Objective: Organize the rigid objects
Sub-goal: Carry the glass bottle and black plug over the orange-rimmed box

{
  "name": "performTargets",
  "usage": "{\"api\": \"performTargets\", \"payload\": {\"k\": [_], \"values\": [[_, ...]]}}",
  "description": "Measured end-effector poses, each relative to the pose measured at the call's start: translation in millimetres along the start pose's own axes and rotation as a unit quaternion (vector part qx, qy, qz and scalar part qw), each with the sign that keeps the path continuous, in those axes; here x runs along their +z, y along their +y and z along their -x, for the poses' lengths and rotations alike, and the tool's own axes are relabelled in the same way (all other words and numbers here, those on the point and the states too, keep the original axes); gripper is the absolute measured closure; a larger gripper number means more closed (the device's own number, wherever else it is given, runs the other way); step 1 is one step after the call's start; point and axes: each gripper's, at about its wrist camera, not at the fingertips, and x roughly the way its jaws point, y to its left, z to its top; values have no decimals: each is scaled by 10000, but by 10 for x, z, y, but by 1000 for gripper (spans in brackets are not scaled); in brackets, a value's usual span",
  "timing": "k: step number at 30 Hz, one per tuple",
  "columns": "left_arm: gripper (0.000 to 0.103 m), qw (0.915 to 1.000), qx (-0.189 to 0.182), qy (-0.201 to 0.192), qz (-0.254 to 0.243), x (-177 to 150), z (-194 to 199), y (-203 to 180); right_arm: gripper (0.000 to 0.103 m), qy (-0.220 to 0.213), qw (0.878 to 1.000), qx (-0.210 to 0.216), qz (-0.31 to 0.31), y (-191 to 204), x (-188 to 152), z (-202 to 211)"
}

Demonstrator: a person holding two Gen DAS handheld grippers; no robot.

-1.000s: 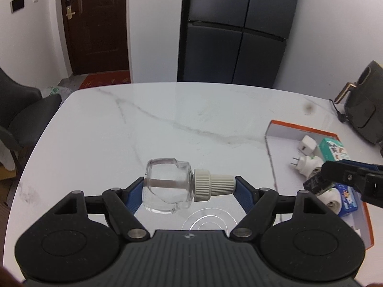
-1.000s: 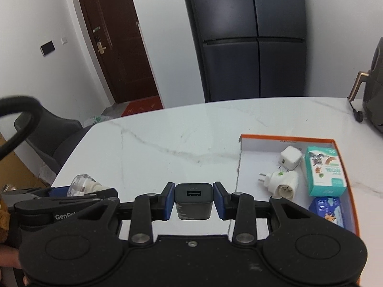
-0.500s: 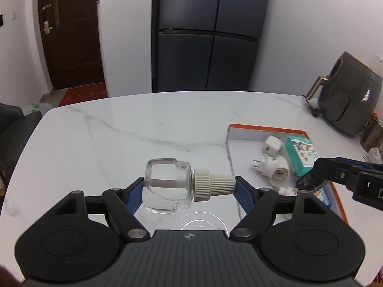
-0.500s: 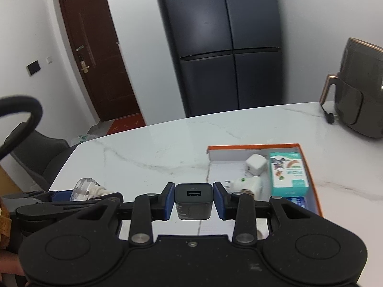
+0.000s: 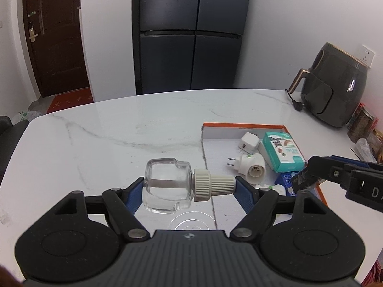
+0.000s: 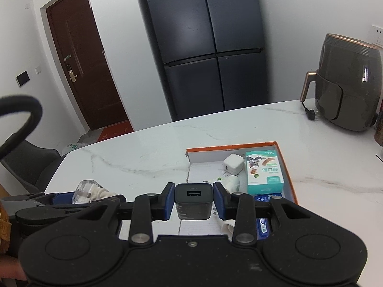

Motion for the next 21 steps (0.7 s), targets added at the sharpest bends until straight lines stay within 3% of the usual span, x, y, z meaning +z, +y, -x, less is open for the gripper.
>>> {"api": "performTargets", "payload": {"k": [21], "values": [[24, 9988, -332, 111, -350, 2, -92, -522, 60, -100, 9989, -322, -328, -442, -11, 180]]}}
